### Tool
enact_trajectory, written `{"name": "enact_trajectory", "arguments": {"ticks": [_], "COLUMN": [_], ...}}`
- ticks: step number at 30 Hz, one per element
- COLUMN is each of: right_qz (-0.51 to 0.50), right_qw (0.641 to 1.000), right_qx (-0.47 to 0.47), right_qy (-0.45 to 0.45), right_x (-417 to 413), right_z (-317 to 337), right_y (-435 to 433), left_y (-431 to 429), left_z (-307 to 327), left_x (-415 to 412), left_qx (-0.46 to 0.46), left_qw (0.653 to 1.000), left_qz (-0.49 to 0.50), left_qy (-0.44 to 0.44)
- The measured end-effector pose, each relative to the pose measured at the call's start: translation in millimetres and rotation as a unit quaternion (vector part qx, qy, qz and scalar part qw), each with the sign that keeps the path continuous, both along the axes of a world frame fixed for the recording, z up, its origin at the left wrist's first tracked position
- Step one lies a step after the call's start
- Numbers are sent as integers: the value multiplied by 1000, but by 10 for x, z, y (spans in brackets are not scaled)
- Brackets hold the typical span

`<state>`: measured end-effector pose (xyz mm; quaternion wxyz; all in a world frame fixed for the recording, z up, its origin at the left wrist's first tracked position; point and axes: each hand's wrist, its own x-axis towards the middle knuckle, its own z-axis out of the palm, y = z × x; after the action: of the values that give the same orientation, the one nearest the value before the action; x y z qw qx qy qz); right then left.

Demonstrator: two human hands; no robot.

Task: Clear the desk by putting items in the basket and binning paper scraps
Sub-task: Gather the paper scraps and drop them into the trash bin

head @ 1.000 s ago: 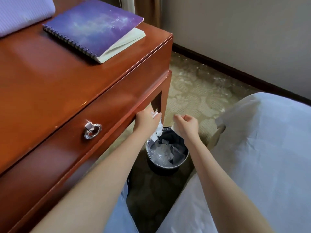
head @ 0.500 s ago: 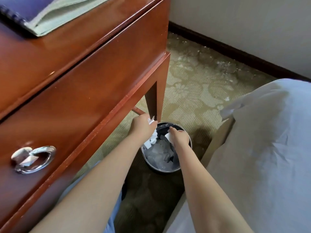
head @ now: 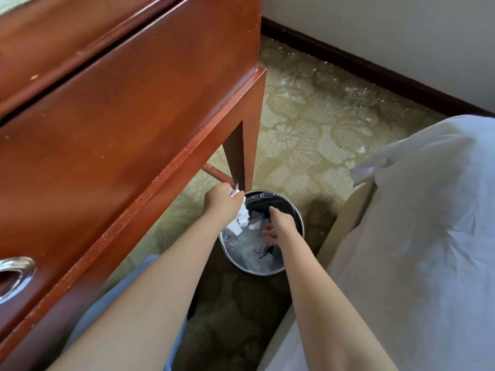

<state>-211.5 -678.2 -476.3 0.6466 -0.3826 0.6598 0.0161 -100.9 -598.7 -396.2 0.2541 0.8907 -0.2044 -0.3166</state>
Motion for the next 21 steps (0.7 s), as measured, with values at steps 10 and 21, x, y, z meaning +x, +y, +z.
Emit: {"name": "enact_trajectory", "arguments": {"ticks": [10,21], "right_qz": [-31,-25], "right_qw": [999,995], "right_qx": [-13,-89], "right_qy": [-25,-48], "right_x": [5,36], "right_z": [58,67], "right_y": [-251,-228], "left_y": [-121,-179], "left_z": [-146,-63], "left_x": [-154,-207], "left_qx": [-41,2], "left_qw": [942,911], "left_qz": [219,207], "left_qy": [249,357]}}
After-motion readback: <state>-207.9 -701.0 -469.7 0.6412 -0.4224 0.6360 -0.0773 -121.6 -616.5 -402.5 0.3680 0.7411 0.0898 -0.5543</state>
